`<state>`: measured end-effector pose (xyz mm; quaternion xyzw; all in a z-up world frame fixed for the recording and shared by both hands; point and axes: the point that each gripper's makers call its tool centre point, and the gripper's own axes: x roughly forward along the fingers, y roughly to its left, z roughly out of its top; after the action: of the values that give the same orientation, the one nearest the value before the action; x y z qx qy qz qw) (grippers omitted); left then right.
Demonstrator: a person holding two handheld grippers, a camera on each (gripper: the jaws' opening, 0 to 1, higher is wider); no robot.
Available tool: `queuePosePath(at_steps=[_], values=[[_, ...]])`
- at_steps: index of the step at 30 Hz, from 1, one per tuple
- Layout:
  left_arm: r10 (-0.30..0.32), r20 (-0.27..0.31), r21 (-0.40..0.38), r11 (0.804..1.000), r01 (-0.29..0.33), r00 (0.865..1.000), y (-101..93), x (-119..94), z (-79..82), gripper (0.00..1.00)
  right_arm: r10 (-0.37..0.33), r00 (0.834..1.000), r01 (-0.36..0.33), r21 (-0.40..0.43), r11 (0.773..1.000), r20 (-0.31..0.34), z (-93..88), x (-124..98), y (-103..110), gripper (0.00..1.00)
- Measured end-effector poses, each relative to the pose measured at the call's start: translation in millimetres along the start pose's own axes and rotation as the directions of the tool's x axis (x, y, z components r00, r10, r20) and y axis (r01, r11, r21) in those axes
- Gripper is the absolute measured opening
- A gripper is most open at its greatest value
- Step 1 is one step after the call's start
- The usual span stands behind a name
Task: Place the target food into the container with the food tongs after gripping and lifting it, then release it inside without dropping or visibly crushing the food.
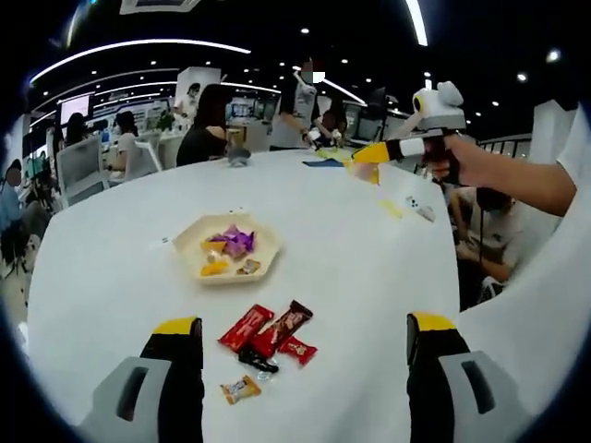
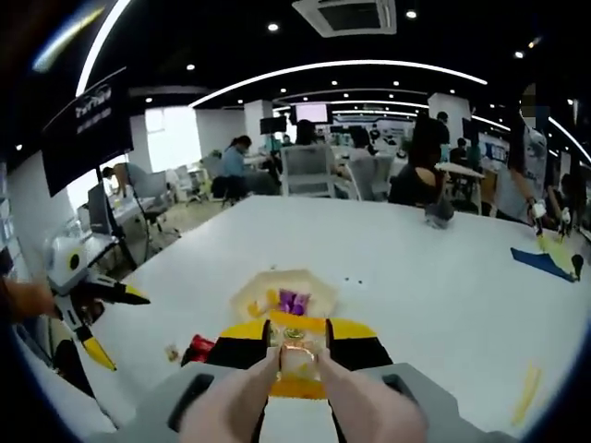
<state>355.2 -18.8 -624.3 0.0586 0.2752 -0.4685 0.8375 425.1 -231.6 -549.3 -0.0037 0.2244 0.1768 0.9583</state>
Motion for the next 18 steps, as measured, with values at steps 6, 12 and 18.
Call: queuePosePath(at_steps=[6,12,18], values=[[0.020,0.002,-0.036,0.999,-0.019,1.000,6.3,-2.6,-4.0,0.96,0.023,1.000,-0.023,-0.004,1.000,-0.012,2.5,12.9,6.7,0.22],[0.025,-0.009,-0.024,0.999,-0.025,1.000,8.9,-4.8,-10.3,0.99,0.037,0.999,-0.037,-0.015,0.999,-0.009,6.7,22.3,12.4,0.23],[0.055,0.008,-0.052,0.997,-0.055,0.998,14.1,-10.3,-10.3,0.99,0.062,0.998,-0.063,-0.030,0.998,-0.020,10.0,36.5,16.7,0.23]])
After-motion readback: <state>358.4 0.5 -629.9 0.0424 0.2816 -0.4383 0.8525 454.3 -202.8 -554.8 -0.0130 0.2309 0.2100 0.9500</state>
